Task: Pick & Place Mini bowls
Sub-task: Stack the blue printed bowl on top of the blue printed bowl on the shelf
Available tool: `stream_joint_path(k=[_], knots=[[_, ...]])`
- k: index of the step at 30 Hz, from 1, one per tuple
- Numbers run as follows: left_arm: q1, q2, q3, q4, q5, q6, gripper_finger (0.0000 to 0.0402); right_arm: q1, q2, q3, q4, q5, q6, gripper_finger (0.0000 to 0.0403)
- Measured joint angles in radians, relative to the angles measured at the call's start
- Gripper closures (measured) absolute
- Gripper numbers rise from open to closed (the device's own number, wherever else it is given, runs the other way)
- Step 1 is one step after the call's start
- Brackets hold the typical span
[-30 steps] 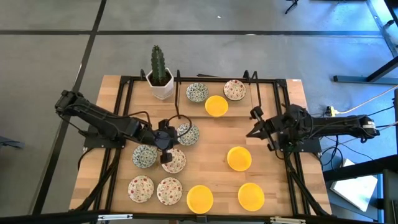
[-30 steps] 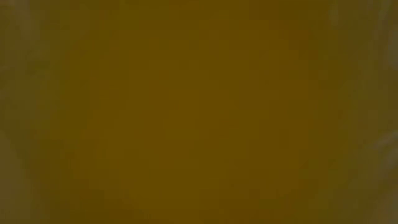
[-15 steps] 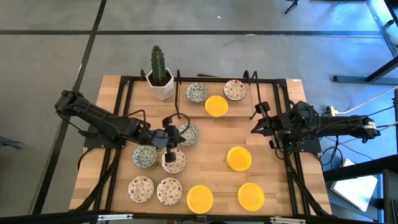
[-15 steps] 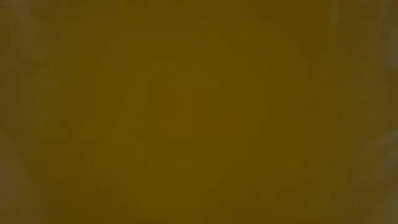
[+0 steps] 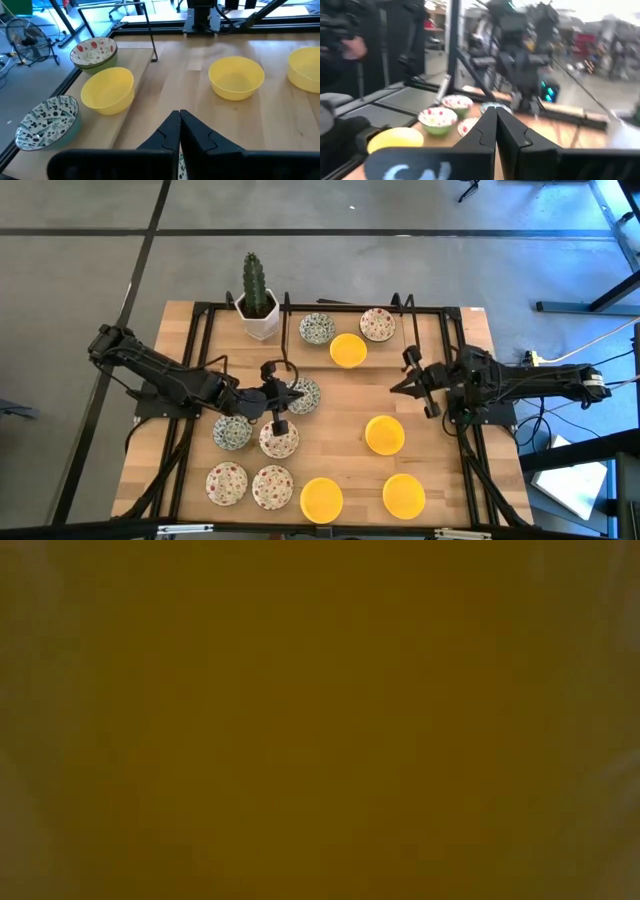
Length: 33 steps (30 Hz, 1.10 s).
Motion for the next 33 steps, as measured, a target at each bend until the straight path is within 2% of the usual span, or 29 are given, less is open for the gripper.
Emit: stream_joint_path(k=[2,8,14,19,22,26,33], knots=[[0.002,0.0,0.0,0.0,0.0,0.0,0.0398,0.0,0.001,0.0,-0.016,0.032,0.009,0.0395],[0.002,0.0,0.0,-0.007,0.016,-0.001,0.0398,0.005,0.002,-0.001,-0.034,0.031,-0.001,0.0395],[-0.001,0.0,0.0,-0.034,0.165,-0.047,0.0398,0.005,0.002,-0.001,-0.028,0.031,-0.04,0.0395],[-0.024,-0.032,0.0,-0.233,0.252,-0.186,0.0398,0.005,0.002,-0.001,-0.026,0.031,-0.049,0.0395],[-0.048,-0.073,0.0,-0.335,0.225,-0.29,0.0398,0.005,0.002,-0.001,-0.019,0.031,-0.05,0.0395],[-0.086,-0.114,0.0,-0.374,0.16,-0.327,0.0398,0.005,0.006,-0.001,-0.019,0.031,-0.02,0.0395],[-0.098,-0.088,-0.016,-0.374,-0.121,-0.312,0.0398,0.005,0.034,0.0,0.006,0.031,-0.019,0.0395]])
